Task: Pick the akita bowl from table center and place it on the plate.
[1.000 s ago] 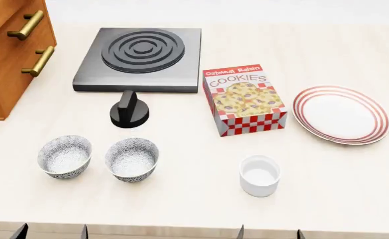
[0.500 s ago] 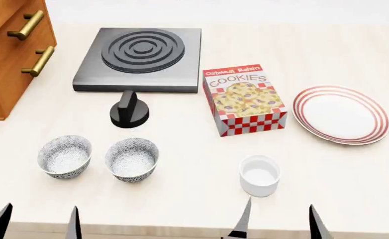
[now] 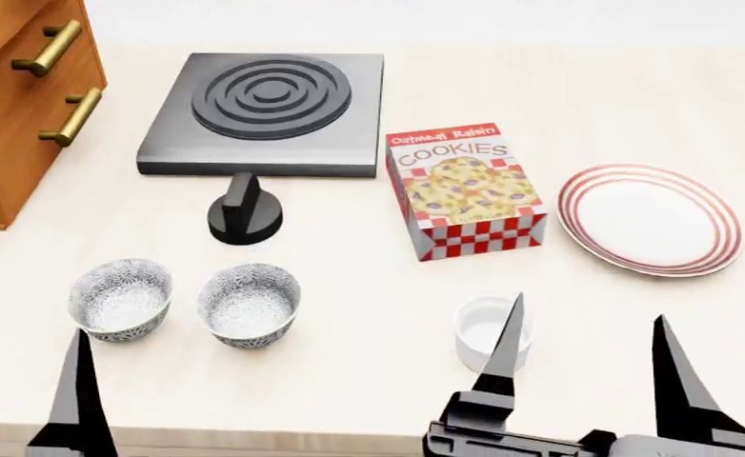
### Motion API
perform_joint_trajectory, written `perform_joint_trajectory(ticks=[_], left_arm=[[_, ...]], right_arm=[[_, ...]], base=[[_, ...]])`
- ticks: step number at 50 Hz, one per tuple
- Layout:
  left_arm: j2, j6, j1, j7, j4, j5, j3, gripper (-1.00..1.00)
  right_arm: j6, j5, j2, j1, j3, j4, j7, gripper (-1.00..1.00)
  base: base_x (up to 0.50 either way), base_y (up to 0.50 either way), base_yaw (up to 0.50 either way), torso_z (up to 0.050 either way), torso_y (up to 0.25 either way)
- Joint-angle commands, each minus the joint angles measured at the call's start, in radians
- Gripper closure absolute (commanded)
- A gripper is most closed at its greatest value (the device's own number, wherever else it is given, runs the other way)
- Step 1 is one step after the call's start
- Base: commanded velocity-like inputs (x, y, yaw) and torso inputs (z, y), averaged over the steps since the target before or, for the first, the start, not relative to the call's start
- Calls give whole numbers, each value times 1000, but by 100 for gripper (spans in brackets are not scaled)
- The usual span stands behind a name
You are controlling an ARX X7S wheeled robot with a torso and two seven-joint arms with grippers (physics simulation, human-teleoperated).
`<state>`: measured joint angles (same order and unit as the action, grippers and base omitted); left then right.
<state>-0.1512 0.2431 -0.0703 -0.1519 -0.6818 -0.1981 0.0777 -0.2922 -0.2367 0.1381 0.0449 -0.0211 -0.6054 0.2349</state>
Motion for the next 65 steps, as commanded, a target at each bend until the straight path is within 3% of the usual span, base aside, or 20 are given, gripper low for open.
perform_joint_trajectory(ticks=[1,31,40,65], left_arm=[[-5,31,-1,-5,-63,-18,-7,-100],[-31,17,-2,-22,-58,-55,4,-100],[-36,29,3,-36,-66,-69,0,-100],[-57,35,9,-66,-65,-81,10,-100]], right_arm=[[-2,-39,0,1,24,-43,-4,-100],[11,-48,25,0,1,-24,26,-100],[3,-31,39,2,-17,-27,39,-100],[12,-48,53,1,-22,-23,57,-100]], base=[[0,-500,0,0,0],[0,-500,0,0,0],[48,-26,0,0,0],[500,0,0,0,0]])
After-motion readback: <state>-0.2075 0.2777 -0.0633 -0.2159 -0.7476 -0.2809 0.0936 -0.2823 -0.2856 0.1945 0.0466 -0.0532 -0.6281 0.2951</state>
